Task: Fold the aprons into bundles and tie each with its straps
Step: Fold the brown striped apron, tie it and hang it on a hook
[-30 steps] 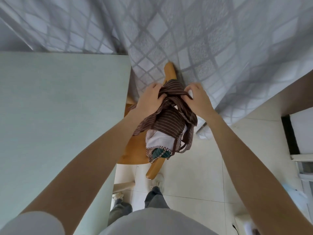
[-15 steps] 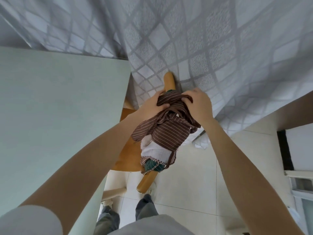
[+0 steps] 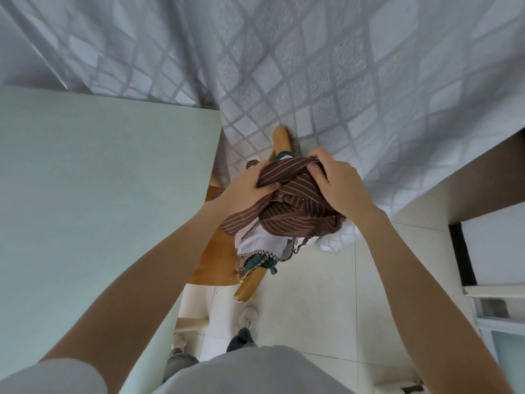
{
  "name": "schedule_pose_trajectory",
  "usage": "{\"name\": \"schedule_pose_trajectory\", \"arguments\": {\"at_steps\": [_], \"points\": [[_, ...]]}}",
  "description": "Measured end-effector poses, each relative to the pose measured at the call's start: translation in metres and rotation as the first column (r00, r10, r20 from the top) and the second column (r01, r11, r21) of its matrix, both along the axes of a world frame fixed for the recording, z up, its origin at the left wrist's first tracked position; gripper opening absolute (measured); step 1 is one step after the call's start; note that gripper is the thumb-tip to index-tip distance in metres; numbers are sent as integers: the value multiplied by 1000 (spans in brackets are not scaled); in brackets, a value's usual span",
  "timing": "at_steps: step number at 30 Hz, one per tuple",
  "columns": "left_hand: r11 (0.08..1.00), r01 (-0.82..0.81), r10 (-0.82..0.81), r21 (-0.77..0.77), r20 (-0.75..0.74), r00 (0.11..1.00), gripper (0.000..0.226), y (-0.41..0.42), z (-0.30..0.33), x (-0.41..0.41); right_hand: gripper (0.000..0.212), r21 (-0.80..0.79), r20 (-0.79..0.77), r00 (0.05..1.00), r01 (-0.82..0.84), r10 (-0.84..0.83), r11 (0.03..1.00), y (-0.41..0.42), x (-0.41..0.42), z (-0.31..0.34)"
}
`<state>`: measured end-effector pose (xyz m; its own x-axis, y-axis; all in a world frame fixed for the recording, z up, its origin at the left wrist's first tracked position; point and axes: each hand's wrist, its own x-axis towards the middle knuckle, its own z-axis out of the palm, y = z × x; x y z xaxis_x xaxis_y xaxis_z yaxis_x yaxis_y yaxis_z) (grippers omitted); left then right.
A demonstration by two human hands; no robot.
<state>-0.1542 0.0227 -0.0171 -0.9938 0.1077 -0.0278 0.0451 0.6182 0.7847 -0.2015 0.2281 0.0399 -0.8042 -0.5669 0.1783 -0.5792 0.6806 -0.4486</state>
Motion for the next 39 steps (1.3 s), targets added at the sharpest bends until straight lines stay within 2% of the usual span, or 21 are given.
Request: {"name": "schedule_pose_trajectory", "arguments": {"at_steps": [2, 4, 7, 10, 12, 14, 16, 17, 18, 22, 25, 27, 29, 31, 33, 36, 37, 39], "points": [[998, 13, -15, -65, -27, 1000, 53, -7, 1, 13, 36, 37, 242, 970, -50, 39, 998, 6, 4, 9], [998, -13, 10, -56, -39, 999, 42, -22, 2, 32, 57, 39, 447, 890, -124, 94, 991, 6, 15, 17], [992, -59, 54, -111, -50, 997, 39, -56, 9, 66, 76, 14, 558, 803, -263, 211, 965, -12, 37, 21], [960, -142, 128, -243, -70, 989, 42, -91, 19, 101, 70, -74, 683, 668, -341, 296, 937, -53, 63, 20], [906, -236, 204, -351, -126, 971, 43, -110, 23, 118, 58, -242, 759, 559, -233, 333, 942, -83, 80, 19], [833, -350, 299, -429, -184, 936, 43, -134, 27, 140, 44, -380, 822, 446, -33, 354, 924, -123, 99, 16], [758, -470, 413, -452, -226, 882, 40, -162, 26, 162, 31, -451, 862, 339, 170, 378, 876, -167, 118, 9], [720, -515, 458, -464, -239, 856, 39, -177, 23, 174, 28, -476, 856, 335, 214, 393, 853, -187, 127, 4], [683, -554, 501, -476, -246, 830, 37, -196, 24, 190, 26, -488, 840, 376, 206, 392, 848, -211, 138, -2], [594, -614, 475, -519, -390, 789, 37, -269, 21, 244, 23, -466, 679, 633, -18, 371, 884, -285, 167, -17], [616, -582, 361, -530, -467, 807, 44, -332, 20, 277, 30, -427, 404, 807, -249, 430, 869, -339, 180, -23], [614, -552, 329, -564, -453, 829, 42, -370, 22, 294, 40, -357, 190, 895, -319, 402, 878, -373, 187, -32], [612, -525, 306, -592, -434, 847, 42, -402, 15, 310, 41, -251, -4, 936, -343, 353, 905, -403, 196, -39], [644, -459, 288, -612, -362, 887, 47, -427, 3, 327, 33, -175, -114, 922, -386, 371, 906, -424, 204, -51], [710, -364, 280, -603, -233, 931, 57, -440, -13, 345, 30, -110, -80, 895, -446, 440, 888, -433, 213, -70], [800, -189, 248, -570, 25, 969, 68, -451, -45, 366, 37, 75, 143, 832, -550, 537, 832, -430, 227, -107], [823, -167, 245, -542, 75, 967, 65, -453, -54, 370, 43, 158, 239, 803, -587, 546, 794, -427, 231, -119], [851, -198, 269, -486, 79, 960, 56, -459, -70, 370, 49, 256, 398, 750, -644, 528, 721, -422, 236, -136]]}}
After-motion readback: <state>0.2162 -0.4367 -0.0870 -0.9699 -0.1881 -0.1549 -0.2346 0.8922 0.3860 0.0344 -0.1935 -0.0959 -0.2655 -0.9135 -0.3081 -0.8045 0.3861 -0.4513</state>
